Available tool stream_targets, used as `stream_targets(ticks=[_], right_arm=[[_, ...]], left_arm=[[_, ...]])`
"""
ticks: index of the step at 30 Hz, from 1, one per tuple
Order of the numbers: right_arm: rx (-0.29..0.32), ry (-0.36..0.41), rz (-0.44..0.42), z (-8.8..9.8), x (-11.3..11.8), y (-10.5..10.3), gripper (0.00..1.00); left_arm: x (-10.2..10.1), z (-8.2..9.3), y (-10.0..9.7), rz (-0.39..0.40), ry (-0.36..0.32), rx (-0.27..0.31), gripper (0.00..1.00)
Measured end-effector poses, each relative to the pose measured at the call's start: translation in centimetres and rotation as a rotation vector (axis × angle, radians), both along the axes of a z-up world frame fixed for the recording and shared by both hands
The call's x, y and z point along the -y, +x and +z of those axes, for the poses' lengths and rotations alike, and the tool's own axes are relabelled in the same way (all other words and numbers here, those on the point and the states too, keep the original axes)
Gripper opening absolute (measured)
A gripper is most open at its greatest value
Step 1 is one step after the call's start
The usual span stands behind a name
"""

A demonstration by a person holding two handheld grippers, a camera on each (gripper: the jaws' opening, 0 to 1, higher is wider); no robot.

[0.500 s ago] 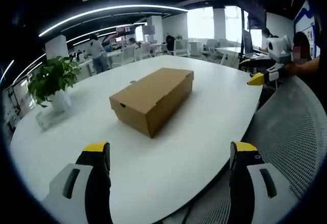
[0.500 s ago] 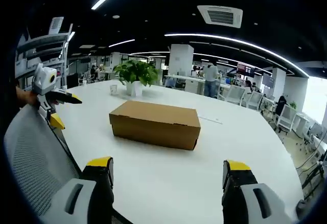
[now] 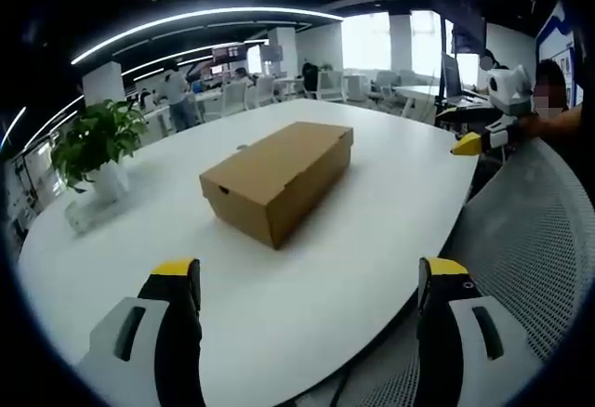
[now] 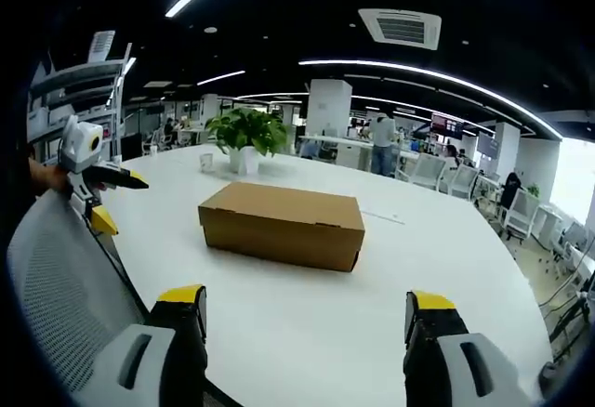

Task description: Operate the shoe box by opening the lid, removing the specified soft item, and placing it in the target area until the item is outside and the box remains undamaged.

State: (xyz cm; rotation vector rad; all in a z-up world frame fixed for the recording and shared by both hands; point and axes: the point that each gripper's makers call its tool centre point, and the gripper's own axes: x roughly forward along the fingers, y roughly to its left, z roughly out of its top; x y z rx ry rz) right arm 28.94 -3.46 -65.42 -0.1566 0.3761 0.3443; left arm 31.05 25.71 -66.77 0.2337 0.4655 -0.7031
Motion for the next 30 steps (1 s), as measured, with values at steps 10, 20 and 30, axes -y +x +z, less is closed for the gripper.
stream_targets(ticks=[10,20,30], right_arm=[[-0.001,0.0,-0.001,0.0,0.0,0.0,0.88],[-0.008,-0.001,-0.002,-0.1,0.1,0.0,0.88],[-0.015,-0.011,-0.005,-0.3,0.3,0.0,0.88]], left_arm=[[-1.2,-1.1,0.6,-0.003,0.001,-0.007,0.97],[-2.5,-2.3,1.2,0.006,0.002,-0.014,0.98],[-1.1,-1.4,0.5,0.0,-0.002,-0.01,0.98]])
